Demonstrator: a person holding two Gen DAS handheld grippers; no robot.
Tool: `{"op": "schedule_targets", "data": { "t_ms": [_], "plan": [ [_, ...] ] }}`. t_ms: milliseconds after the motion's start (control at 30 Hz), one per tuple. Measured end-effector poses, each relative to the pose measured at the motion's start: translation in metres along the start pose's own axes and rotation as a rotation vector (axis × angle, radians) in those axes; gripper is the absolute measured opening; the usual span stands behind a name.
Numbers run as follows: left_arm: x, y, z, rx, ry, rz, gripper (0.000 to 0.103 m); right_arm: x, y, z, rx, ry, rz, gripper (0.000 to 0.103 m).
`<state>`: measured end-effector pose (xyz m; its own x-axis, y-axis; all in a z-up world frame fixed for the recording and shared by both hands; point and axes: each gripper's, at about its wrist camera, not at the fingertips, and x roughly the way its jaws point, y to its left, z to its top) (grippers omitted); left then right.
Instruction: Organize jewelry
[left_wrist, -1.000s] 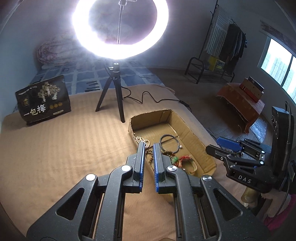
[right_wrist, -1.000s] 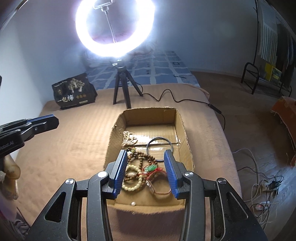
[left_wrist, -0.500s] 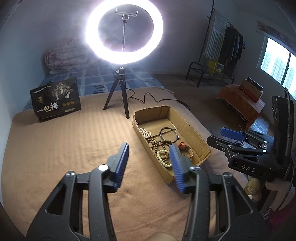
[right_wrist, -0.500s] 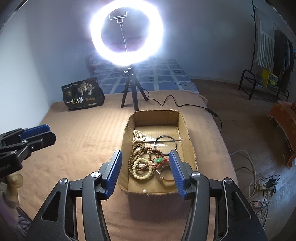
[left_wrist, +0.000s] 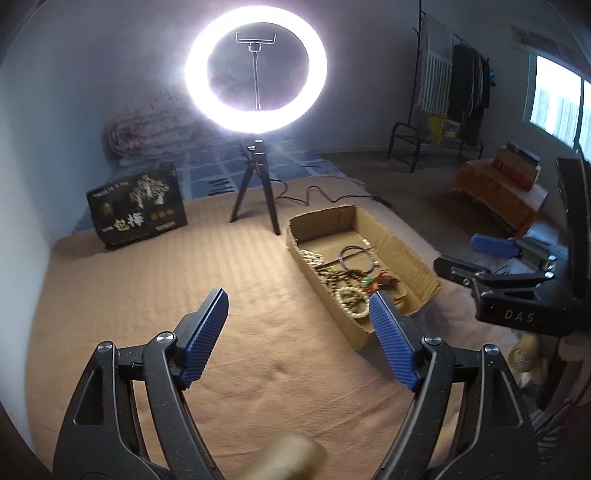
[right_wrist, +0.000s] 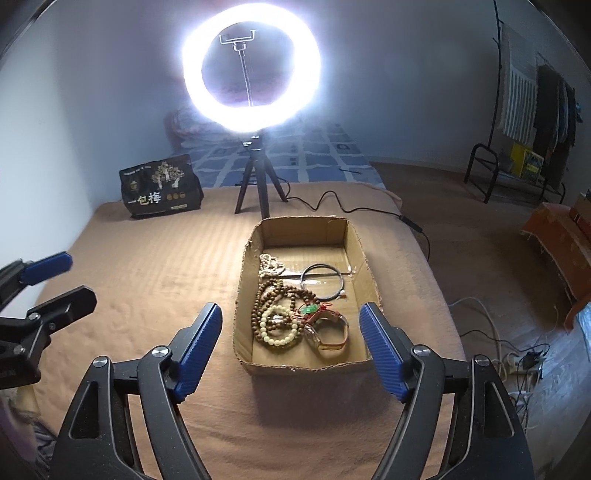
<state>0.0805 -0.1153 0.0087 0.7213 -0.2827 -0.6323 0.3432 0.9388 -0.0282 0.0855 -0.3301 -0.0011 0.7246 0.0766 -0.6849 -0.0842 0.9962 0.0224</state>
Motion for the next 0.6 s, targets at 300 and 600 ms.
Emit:
{"op": "schedule_targets", "data": {
  "t_ms": [300,600],
  "plan": [
    [0.0013,-0.003,-0.0039,0.014,0.012,0.04,0.093,0.0043,0.0015,-0.0025,0.017,0.02,0.006,0.077],
    [0.0006,-0.0059,-0.0041,0.009,0.011,0.045,0.102,0.0069,0.0018,-0.0033,0.028,0.03,-0.004,0.077]
  ]
}}
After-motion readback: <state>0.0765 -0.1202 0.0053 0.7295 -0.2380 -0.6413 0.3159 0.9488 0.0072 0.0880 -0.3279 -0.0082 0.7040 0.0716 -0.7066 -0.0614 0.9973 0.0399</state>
